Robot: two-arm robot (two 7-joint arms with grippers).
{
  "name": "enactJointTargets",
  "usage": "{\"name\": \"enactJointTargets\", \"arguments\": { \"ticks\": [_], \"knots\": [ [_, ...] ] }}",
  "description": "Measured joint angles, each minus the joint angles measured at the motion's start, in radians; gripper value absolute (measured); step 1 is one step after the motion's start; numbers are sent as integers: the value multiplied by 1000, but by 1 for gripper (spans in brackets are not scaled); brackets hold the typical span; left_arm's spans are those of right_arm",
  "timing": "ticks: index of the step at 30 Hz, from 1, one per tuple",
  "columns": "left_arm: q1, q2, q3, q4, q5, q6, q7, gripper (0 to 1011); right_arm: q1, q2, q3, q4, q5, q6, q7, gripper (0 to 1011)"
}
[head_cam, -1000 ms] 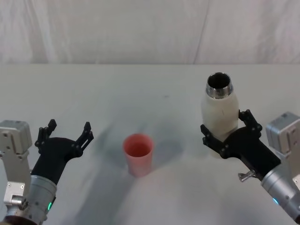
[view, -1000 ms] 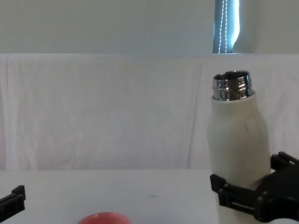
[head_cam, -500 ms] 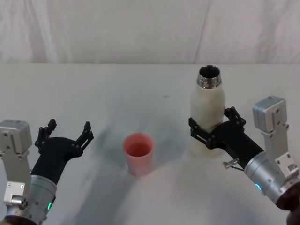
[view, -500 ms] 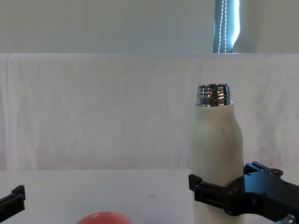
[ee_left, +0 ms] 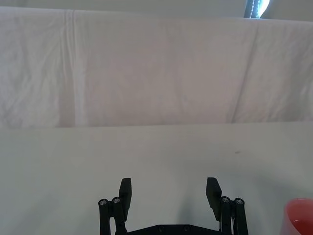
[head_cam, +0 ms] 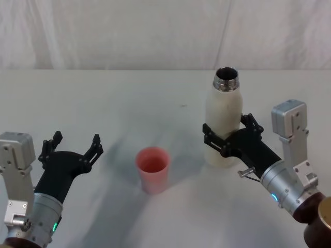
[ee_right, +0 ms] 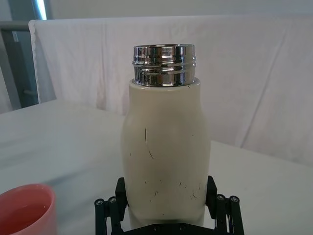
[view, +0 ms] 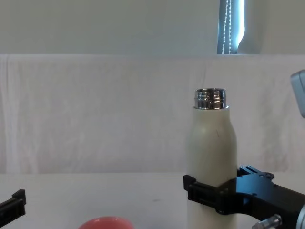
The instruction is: Grasp the thermos with one hand and pour water into the cup lid.
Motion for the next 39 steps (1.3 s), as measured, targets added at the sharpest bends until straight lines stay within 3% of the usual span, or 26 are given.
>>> {"name": "enactJointTargets", "arguments": {
  "ticks": [16,39],
  "knots": [
    [0,0,0,0,0,0,0,1001,31,-27,-7,64,12,-33,-14,958],
    [0,0,0,0,0,0,0,1001,35,-39,-9,91,19,-49,-26,958]
  ]
}}
